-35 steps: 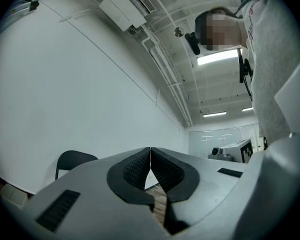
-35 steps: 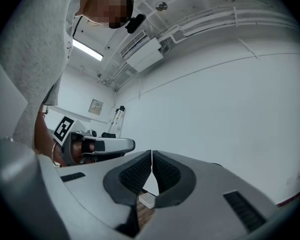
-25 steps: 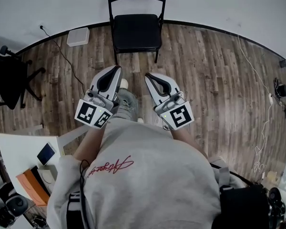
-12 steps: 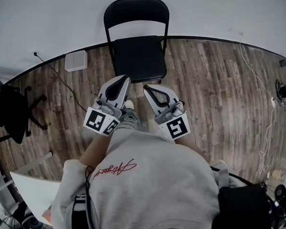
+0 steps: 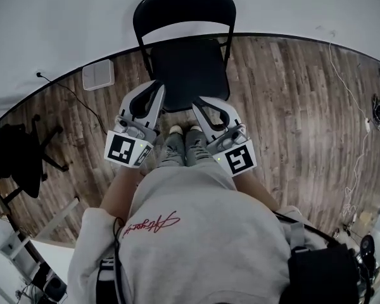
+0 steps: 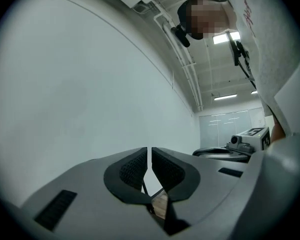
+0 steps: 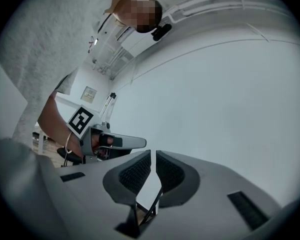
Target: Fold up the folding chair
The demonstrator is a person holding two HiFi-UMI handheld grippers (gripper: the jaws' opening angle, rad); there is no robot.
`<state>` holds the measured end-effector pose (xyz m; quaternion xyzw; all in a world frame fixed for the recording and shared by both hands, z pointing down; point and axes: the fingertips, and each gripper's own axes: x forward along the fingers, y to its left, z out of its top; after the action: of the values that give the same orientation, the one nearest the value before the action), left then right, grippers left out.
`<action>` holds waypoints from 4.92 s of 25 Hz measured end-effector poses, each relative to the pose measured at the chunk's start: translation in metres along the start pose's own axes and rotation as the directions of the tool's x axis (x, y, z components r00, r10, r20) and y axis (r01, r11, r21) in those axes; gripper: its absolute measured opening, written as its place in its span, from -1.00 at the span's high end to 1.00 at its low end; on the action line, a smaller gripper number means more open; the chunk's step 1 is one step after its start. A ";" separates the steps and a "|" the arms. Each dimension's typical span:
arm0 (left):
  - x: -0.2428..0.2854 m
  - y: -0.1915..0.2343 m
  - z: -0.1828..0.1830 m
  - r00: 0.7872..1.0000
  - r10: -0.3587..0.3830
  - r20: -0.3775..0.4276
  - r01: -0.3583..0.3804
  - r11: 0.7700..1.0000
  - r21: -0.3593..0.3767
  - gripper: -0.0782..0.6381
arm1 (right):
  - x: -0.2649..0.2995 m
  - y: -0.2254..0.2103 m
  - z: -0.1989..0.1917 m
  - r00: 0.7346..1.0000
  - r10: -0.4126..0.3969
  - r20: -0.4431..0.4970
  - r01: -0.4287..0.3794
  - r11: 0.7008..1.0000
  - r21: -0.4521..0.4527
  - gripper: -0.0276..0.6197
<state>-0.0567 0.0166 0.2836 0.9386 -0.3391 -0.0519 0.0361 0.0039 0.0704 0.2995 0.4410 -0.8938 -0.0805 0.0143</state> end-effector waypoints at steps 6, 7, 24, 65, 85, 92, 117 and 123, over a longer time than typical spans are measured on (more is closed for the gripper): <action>0.023 0.076 -0.065 0.982 0.063 -0.179 -0.095 0.980 -0.174 0.14 | -0.002 -0.029 -0.084 0.995 -0.060 -0.076 0.084 0.925 0.372 0.33; 0.024 0.096 -0.081 0.977 0.065 -0.203 -0.110 0.969 -0.220 0.09 | -0.007 -0.032 -0.105 0.992 -0.086 -0.093 0.119 0.883 0.453 0.31; 0.102 0.299 -0.324 0.766 -0.075 -0.638 -0.174 0.932 -0.319 -0.31 | -0.092 0.030 -0.500 0.781 -0.240 -0.577 0.584 -0.049 0.810 0.15; 0.163 0.289 -0.300 0.813 -0.086 -0.576 -0.015 0.986 -0.168 0.72 | -0.023 -0.042 -0.442 0.652 -0.264 -0.710 0.465 -0.601 0.650 0.12; 0.232 0.354 -0.256 0.825 -0.090 -0.558 0.016 0.990 -0.137 0.72 | 0.116 -0.160 -0.339 0.536 -0.081 -0.841 0.469 -0.799 0.376 0.12; 0.236 0.359 -0.247 0.839 -0.077 -0.539 0.016 0.993 -0.116 0.72 | 0.150 -0.184 -0.324 0.557 -0.032 -0.830 0.444 -0.833 0.331 0.12; 0.259 0.385 -0.208 0.910 -0.062 -0.409 0.042 0.997 -0.058 0.71 | 0.296 -0.287 -0.299 0.800 -0.081 -0.595 0.403 -0.663 0.631 0.41; 0.256 0.378 -0.204 0.905 -0.180 -0.385 0.142 0.982 -0.126 0.43 | 0.301 -0.289 -0.303 0.810 -0.082 -0.580 0.387 -0.668 0.635 0.40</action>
<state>-0.0752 -0.4304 0.5062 0.9518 -0.2433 0.1193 0.1439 0.0768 -0.3802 0.5398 0.4586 -0.2934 0.7752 -0.3205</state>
